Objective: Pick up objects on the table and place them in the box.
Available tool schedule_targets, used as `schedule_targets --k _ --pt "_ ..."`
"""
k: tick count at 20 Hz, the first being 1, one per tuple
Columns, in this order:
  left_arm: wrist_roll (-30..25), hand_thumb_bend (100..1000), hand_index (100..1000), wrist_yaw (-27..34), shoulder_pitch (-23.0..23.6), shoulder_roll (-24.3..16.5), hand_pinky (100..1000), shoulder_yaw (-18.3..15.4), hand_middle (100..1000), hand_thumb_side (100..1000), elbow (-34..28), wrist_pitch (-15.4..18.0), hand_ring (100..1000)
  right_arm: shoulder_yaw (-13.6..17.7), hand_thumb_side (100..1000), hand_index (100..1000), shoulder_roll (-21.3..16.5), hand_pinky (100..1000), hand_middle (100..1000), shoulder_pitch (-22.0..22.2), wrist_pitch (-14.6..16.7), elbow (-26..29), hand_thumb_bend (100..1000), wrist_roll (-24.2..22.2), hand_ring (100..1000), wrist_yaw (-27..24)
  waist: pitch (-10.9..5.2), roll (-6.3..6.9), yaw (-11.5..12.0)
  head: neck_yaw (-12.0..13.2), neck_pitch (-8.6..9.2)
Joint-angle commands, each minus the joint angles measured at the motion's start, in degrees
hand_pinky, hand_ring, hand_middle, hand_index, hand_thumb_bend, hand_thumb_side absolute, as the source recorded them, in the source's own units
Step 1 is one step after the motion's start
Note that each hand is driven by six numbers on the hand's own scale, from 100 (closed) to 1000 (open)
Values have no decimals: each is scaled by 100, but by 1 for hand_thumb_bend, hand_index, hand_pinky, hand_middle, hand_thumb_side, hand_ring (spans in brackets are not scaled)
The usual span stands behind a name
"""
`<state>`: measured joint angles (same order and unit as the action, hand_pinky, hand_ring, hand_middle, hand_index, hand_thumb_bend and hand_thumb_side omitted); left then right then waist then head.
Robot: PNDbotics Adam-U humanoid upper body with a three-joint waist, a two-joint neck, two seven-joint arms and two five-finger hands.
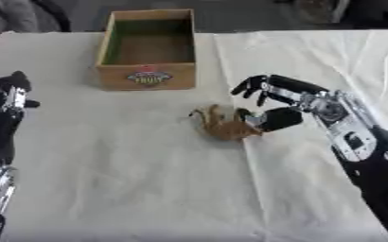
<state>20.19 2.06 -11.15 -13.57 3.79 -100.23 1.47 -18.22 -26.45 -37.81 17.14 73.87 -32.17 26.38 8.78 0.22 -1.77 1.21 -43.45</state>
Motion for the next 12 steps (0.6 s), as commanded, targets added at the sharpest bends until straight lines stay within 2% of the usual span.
schedule_targets --k 1,7,12 --pt "-26 314 627 6 -68 -34 543 17 501 490 -93 7 771 -25 482 902 -55 712 868 -141 122 113 100 -56 860 217 -100 9 7 -37 32" --pt "-31 314 628 6 -67 -33 544 20 501 491 -95 7 771 -81 459 912 -53 748 886 -151 325 260 100 -28 878 999 -99 9 0 -52 41" --pt "-31 313 628 4 -67 -31 544 19 501 491 -95 7 771 -88 477 914 -18 759 891 -140 389 113 100 -4 876 1454 -97 6 0 -58 48"
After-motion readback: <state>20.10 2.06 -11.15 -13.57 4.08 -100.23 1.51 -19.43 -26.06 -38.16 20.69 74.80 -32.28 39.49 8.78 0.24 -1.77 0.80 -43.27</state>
